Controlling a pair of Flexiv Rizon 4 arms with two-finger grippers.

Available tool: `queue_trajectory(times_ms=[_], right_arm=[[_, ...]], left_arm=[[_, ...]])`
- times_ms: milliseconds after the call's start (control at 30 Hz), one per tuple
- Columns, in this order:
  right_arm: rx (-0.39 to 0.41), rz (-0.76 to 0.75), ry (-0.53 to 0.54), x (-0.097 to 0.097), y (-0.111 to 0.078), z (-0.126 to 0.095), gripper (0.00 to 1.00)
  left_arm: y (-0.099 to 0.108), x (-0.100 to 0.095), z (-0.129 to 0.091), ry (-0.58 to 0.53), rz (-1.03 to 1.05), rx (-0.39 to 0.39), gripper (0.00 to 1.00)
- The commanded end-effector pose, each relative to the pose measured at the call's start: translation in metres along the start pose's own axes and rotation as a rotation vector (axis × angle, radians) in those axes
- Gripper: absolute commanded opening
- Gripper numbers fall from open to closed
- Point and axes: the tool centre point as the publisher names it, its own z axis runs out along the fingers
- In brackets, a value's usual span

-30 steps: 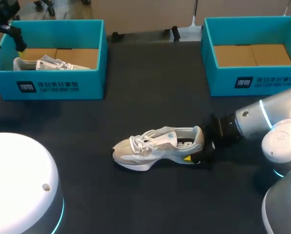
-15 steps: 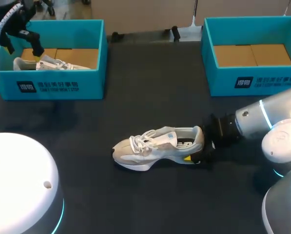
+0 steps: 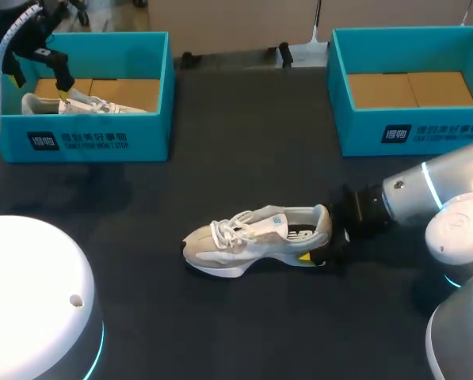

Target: Take the shoe out of the shoebox, open the shoe tongue, remove and reinsert the insole, then place the shoe into the shoebox

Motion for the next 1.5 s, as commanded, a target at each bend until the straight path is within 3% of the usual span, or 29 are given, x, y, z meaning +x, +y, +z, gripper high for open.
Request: queue_trajectory(times_ms=[33,333,533,1233,1500], right_arm=[[0.005,0.001,-0.002,-0.002,0.0,0.003,0.0],[0.005,0.001,-0.002,-0.002,0.0,0.003,0.0],[0.005,0.001,-0.002,-0.002,0.0,0.003,0.0],[0.005,0.001,-0.002,-0.002,0.0,0.003,0.0],[0.005,0.001,-0.002,-0.002,0.0,0.003,0.0]], left_arm=[[-0.002,0.033,-0.002,0.023,0.052,-0.002,1.0],[-0.002,0.113,0.017,0.076,0.189,-0.023,1.0],[-0.006,0.139,0.023,0.113,0.176,-0.032,1.0],[-0.007,0.141,0.024,0.113,0.164,-0.034,1.0],[0.005,0.169,0.024,0.093,-0.116,0.02,1.0]])
